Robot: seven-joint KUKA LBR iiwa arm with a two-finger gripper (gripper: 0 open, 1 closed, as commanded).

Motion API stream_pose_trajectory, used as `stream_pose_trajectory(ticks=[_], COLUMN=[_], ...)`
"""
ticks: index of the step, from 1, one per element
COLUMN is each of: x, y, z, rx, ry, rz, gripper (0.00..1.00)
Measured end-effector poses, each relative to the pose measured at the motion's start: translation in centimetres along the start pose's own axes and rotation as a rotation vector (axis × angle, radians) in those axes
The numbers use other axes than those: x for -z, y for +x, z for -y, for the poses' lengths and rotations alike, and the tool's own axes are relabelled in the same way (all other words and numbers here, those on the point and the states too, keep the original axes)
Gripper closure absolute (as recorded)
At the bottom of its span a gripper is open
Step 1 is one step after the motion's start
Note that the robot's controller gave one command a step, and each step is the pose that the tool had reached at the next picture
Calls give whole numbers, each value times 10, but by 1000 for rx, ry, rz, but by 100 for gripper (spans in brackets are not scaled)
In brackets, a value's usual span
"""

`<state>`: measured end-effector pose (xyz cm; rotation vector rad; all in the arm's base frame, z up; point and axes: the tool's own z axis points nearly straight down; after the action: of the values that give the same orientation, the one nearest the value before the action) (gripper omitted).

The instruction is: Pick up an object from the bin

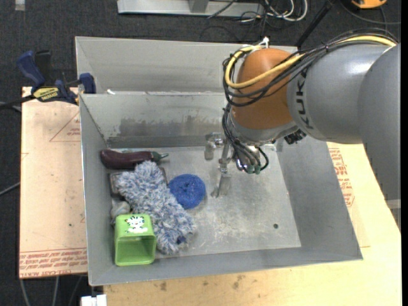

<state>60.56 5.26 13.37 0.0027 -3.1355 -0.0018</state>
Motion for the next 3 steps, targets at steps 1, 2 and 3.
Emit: stream_pose_trajectory(ticks=[1, 2, 3], x=[5, -10, -44], y=[-1, -12, -21], z=[0, -9, -45], rx=[-1, 54, 250], ry=[0, 2, 2], rz=[7, 15, 8], gripper=[0, 0, 0])
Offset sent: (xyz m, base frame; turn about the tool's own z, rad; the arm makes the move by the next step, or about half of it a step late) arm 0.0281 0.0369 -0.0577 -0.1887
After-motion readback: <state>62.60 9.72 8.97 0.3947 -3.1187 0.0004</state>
